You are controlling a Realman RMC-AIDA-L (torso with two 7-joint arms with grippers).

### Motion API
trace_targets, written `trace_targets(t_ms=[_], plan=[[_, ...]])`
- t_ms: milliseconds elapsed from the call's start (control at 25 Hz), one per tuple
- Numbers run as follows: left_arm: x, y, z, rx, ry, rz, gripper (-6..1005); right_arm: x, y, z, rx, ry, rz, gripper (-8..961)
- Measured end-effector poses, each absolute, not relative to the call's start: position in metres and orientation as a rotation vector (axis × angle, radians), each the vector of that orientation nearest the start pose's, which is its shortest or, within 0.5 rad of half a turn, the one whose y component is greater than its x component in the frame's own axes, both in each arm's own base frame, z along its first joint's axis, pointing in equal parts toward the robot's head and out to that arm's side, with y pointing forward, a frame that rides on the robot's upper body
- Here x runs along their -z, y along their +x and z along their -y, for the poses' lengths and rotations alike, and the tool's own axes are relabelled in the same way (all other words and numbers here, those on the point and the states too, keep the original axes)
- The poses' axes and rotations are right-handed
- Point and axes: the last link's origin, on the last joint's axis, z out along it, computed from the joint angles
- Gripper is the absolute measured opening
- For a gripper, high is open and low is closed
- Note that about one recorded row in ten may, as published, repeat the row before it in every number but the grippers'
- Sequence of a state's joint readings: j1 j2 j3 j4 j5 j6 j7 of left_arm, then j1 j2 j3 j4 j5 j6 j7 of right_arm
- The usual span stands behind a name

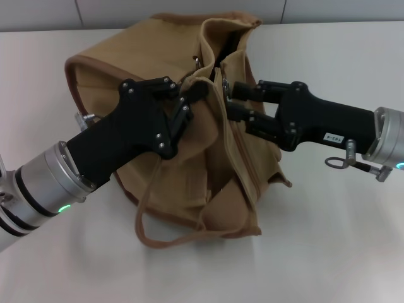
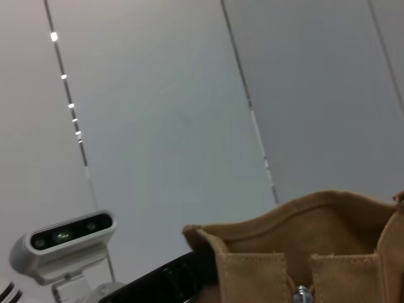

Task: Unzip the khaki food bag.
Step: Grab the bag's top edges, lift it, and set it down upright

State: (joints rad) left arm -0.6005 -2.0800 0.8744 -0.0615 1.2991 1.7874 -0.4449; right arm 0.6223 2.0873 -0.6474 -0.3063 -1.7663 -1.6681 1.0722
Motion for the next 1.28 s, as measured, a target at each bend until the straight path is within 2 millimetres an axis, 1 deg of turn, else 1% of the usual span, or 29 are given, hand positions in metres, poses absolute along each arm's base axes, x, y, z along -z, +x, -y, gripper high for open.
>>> trace_targets(t_ms=[320, 840, 960, 1280], plan=[[0.048, -0.219, -0.280, 1.389, -2.278, 0.085, 41, 0.038, 0.213, -0.319, -1.205, -2.737, -0.507, 423], [0.049, -0.218, -0.280, 1.385, -2.282, 0.080, 42, 0.035, 0.205, -0.319, -1.175, -2.847, -0.740, 423], [0.049, -0.218, -0.280, 1.384, -2.284, 0.078, 42, 0.035, 0.201, -0.317, -1.194, -2.879, -0.768, 423], [0.049, -0.219, -0.280, 1.383, -2.284, 0.077, 42, 0.032, 0.200, -0.316, -1.220, -2.878, -0.805, 422]])
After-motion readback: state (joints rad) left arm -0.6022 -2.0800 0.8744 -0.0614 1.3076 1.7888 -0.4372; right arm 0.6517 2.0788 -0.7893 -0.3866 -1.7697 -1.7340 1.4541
